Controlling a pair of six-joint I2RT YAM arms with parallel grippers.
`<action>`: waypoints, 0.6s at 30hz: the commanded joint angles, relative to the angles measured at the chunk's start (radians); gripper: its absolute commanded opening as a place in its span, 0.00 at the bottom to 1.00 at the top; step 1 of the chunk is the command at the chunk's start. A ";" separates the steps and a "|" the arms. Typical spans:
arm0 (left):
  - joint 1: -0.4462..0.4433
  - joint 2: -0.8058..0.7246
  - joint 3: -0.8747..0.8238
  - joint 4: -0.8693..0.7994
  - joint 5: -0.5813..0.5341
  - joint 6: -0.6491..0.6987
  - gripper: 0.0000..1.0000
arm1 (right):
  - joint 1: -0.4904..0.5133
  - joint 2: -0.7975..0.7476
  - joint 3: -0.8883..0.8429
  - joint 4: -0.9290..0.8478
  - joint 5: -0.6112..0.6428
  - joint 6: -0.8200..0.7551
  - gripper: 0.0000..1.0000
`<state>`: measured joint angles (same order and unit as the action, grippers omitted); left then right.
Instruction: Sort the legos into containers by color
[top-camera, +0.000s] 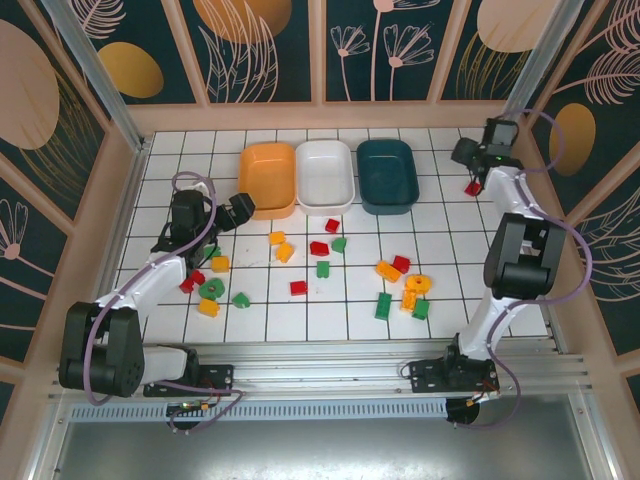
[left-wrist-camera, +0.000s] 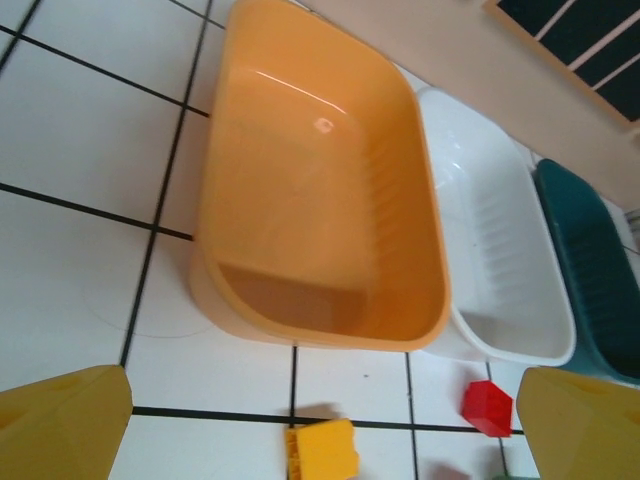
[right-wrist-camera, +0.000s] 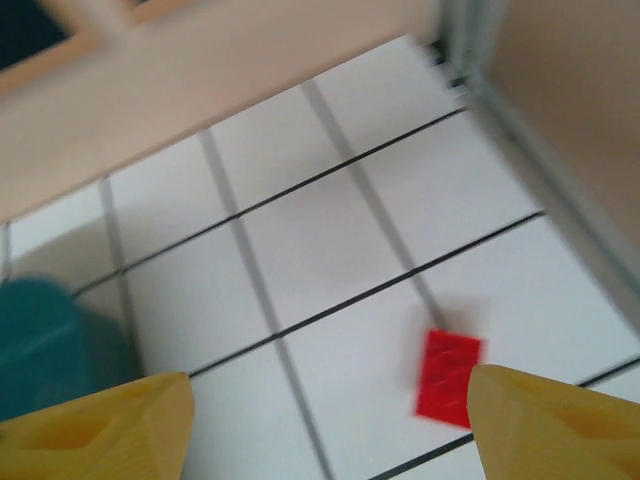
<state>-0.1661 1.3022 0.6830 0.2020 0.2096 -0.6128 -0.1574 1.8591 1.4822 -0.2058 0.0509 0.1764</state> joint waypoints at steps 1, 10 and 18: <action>-0.023 0.012 -0.014 0.075 0.068 -0.034 0.99 | -0.037 0.106 0.043 -0.126 0.085 0.046 0.77; -0.052 0.055 -0.003 0.097 0.112 -0.039 0.98 | -0.065 0.312 0.188 -0.161 0.024 0.037 0.86; -0.055 0.052 -0.005 0.098 0.113 -0.048 0.98 | -0.067 0.466 0.358 -0.251 0.046 0.038 0.69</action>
<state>-0.2153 1.3514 0.6796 0.2619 0.3073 -0.6460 -0.2230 2.2906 1.7798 -0.4026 0.0818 0.2085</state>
